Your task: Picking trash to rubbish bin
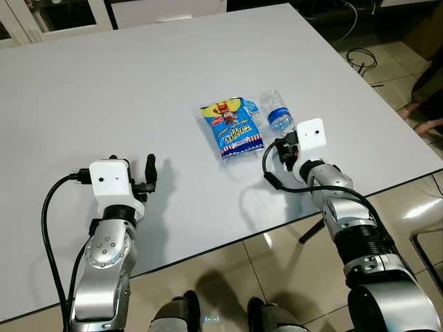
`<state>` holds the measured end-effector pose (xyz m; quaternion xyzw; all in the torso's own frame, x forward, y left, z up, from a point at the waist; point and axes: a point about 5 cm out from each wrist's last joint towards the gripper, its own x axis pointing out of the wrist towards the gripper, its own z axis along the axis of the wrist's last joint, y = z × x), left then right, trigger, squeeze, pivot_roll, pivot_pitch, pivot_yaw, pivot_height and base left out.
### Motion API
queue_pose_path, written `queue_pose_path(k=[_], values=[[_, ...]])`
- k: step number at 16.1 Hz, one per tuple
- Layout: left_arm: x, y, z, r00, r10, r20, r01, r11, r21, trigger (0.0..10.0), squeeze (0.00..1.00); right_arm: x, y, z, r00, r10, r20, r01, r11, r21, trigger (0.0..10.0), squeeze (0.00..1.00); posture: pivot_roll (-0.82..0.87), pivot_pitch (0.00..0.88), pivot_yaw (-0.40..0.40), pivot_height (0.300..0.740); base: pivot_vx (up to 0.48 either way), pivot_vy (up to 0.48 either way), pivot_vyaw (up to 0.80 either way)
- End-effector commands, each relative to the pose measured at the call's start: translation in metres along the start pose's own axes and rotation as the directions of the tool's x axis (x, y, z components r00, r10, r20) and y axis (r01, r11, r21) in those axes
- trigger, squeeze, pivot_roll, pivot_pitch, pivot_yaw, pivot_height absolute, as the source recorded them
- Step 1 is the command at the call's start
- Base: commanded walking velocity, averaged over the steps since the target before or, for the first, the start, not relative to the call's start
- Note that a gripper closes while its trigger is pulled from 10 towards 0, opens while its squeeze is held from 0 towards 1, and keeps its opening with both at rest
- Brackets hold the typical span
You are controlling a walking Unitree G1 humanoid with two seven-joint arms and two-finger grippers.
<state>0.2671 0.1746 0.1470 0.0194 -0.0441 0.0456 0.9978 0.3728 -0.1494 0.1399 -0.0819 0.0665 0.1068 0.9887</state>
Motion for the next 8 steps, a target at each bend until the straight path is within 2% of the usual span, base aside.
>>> queue_pose_path(k=[1, 8], values=[[-0.001, 0.002, -0.001, 1.0, 0.019, -0.006, -0.019, 1.0, 0.016, 10.0, 0.0, -0.002, -0.004, -0.004, 1.0, -0.029, 0.004, 0.029, 1.0, 0.011, 0.0, 0.0, -0.09, 0.213, 0.0, 0.74, 0.0, 0.0, 0.0], [0.002, -0.003, 0.001, 1.0, -0.027, 0.006, 0.026, 0.999, 0.042, 10.0, 0.0, -0.005, -0.014, 0.021, 0.981, -0.134, 0.143, 0.132, 0.991, 0.027, 0.0, 0.0, -0.09, 0.203, 0.012, 0.74, 0.0, 0.0, 0.0]])
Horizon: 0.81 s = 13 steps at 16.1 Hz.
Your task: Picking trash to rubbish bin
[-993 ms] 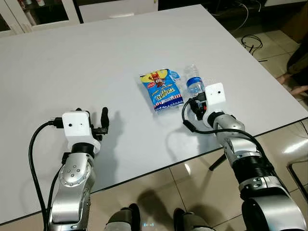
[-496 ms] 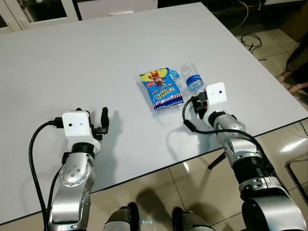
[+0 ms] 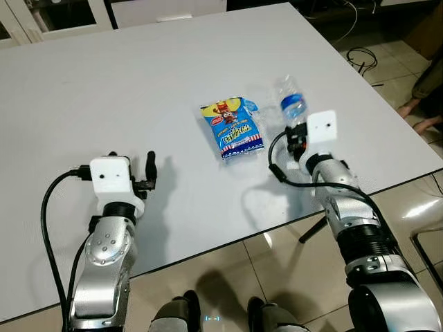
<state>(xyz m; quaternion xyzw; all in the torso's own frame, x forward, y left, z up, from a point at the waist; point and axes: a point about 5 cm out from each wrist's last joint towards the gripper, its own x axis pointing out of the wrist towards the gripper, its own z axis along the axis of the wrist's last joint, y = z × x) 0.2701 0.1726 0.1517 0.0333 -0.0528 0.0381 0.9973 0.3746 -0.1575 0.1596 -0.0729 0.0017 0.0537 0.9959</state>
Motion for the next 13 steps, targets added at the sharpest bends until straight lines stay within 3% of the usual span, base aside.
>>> queue_pose_path(k=[1, 2, 3, 9, 11, 13], values=[[0.0, -0.003, -0.001, 1.0, -0.018, -0.007, 0.018, 1.0, 0.011, 10.0, 0.0, -0.002, -0.003, 0.007, 0.999, -0.02, 0.043, 0.019, 1.0, 0.021, 1.5, 0.0, -0.08, 0.196, 0.014, 0.74, 0.0, 0.0, 0.0], [0.001, -0.004, 0.0, 1.0, -0.025, -0.001, 0.025, 1.0, 0.008, 10.0, 0.0, -0.003, -0.002, 0.009, 0.998, -0.02, 0.057, 0.018, 0.999, 0.03, 8.0, 0.0, -0.08, 0.189, 0.019, 0.74, 0.0, 0.0, 0.0], [0.003, -0.005, 0.003, 1.0, -0.027, 0.006, 0.027, 1.0, -0.002, 10.0, 0.0, -0.004, 0.0, 0.011, 0.997, -0.017, 0.072, 0.014, 0.999, 0.039, 9.8, 0.0, -0.09, 0.183, 0.023, 0.74, 0.0, 0.0, 0.0], [0.028, -0.011, 0.052, 0.987, -0.051, 0.151, 0.066, 0.993, -0.102, 10.0, 0.0, -0.008, 0.006, 0.01, 0.997, -0.016, 0.075, 0.01, 0.997, 0.08, 10.0, 0.0, -0.08, 0.147, 0.056, 0.74, 0.0, 0.0, -0.11], [0.029, -0.01, 0.051, 0.988, -0.052, 0.143, 0.067, 0.992, -0.107, 10.0, 0.0, -0.008, 0.008, 0.01, 0.997, -0.013, 0.077, 0.007, 0.996, 0.086, 10.0, 0.0, -0.08, 0.141, 0.062, 0.74, 0.0, 0.0, -0.76], [0.029, -0.008, 0.046, 0.993, -0.039, 0.111, 0.052, 0.992, -0.116, 10.0, 0.0, -0.008, 0.01, 0.011, 0.996, -0.009, 0.088, 0.001, 0.996, 0.089, 10.0, 0.0, -0.08, 0.135, 0.064, 0.74, 0.0, 0.0, 0.0]])
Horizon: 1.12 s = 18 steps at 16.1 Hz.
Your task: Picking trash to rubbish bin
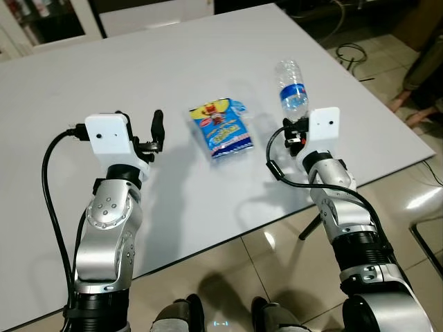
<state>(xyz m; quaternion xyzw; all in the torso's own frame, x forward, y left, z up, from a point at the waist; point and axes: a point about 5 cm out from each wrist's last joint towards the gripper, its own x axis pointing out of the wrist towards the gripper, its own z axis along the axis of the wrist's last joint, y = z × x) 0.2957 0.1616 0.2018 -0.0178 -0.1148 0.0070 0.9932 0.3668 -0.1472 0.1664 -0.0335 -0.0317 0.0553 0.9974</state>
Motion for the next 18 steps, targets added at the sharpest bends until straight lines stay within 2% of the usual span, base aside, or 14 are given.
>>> queue_pose_path(k=[1, 5, 8, 15, 18], values=[[-0.002, 0.003, -0.004, 1.0, 0.014, -0.024, -0.015, 1.0, -0.009, 10.0, 0.0, -0.002, 0.001, 0.003, 1.0, 0.0, 0.021, 0.0, 1.0, 0.014, 10.0, 0.0, -0.08, 0.135, 0.064, 0.74, 0.0, 0.0, 0.0], [-0.004, 0.006, -0.011, 0.997, 0.03, -0.07, -0.032, 0.999, -0.039, 10.0, 0.0, -0.003, 0.005, 0.005, 0.998, 0.04, 0.041, -0.041, 0.999, 0.021, 10.0, 0.0, -0.07, 0.129, 0.062, 0.74, 0.0, 0.0, 0.0], [-0.004, 0.008, -0.012, 0.996, 0.032, -0.081, -0.035, 0.999, -0.036, 10.0, 0.0, -0.005, 0.018, 0.008, 0.989, 0.133, 0.06, -0.135, 0.99, 0.028, 10.0, 0.0, -0.07, 0.128, 0.065, 0.74, 0.0, -0.357, 0.0], [-0.004, 0.009, -0.014, 0.995, 0.036, -0.095, -0.04, 0.998, -0.043, 10.0, 0.0, -0.007, 0.019, 0.008, 0.987, 0.152, 0.06, -0.154, 0.987, 0.032, 10.0, 0.0, -0.08, 0.131, 0.068, 0.74, 0.0, -0.445, 0.0], [-0.004, 0.01, -0.014, 0.994, 0.047, -0.098, -0.052, 0.997, -0.053, 10.0, 0.0, -0.007, 0.018, 0.008, 0.986, 0.154, 0.058, -0.155, 0.988, 0.027, 10.0, 0.0, -0.08, 0.133, 0.066, 0.74, 0.0, -0.081, 0.0]])
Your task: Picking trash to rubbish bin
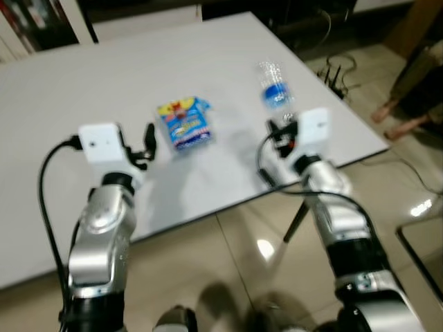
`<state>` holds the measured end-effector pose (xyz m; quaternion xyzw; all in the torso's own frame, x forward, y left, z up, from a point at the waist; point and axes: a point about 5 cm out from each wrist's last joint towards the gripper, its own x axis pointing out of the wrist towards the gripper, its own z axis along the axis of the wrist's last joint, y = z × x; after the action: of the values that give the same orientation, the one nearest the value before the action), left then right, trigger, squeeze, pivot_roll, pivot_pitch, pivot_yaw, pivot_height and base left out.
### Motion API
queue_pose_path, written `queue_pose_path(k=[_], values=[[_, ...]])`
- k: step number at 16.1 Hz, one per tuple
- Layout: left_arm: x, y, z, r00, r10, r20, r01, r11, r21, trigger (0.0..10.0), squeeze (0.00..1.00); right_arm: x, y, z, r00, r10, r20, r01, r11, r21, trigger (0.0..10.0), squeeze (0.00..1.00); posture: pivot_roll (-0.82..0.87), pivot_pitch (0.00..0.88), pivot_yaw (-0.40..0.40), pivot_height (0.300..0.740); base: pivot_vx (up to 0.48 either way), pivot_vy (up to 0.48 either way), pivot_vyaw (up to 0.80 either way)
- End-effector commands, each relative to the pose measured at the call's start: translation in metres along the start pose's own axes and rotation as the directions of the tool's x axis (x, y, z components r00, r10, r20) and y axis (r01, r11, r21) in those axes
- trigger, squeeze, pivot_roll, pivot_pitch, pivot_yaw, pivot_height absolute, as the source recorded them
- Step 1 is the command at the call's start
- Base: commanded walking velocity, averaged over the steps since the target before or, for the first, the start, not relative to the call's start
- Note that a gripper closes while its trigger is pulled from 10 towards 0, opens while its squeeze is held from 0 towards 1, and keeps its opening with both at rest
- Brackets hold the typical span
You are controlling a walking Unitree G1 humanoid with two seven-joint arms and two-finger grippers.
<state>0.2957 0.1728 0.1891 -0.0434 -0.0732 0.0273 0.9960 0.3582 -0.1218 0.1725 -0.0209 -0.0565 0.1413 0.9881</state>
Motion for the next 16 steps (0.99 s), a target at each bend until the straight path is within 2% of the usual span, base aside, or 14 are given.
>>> queue_pose_path(k=[1, 10, 16], values=[[-0.002, -0.001, -0.003, 1.0, 0.003, -0.015, -0.004, 1.0, -0.012, 10.0, 0.0, -0.004, -0.007, 0.0, 1.0, -0.015, -0.002, 0.015, 1.0, 0.002, 10.0, 0.0, -0.08, 0.134, 0.066, 0.74, 0.0, 0.0, 0.0], [-0.002, 0.002, -0.007, 0.999, 0.018, -0.028, -0.019, 0.999, -0.028, 10.0, 0.0, -0.005, -0.008, -0.001, 1.0, -0.012, -0.005, 0.012, 1.0, -0.011, 10.0, 0.0, -0.08, 0.138, 0.066, 0.74, 0.0, 0.0, 0.0], [-0.002, 0.009, -0.017, 0.996, 0.02, -0.085, -0.021, 1.0, -0.011, 10.0, 0.0, -0.01, -0.006, -0.001, 1.0, -0.012, -0.003, 0.012, 1.0, -0.013, 10.0, 0.0, -0.08, 0.162, 0.073, 0.74, 0.0, 0.0, 0.0]])
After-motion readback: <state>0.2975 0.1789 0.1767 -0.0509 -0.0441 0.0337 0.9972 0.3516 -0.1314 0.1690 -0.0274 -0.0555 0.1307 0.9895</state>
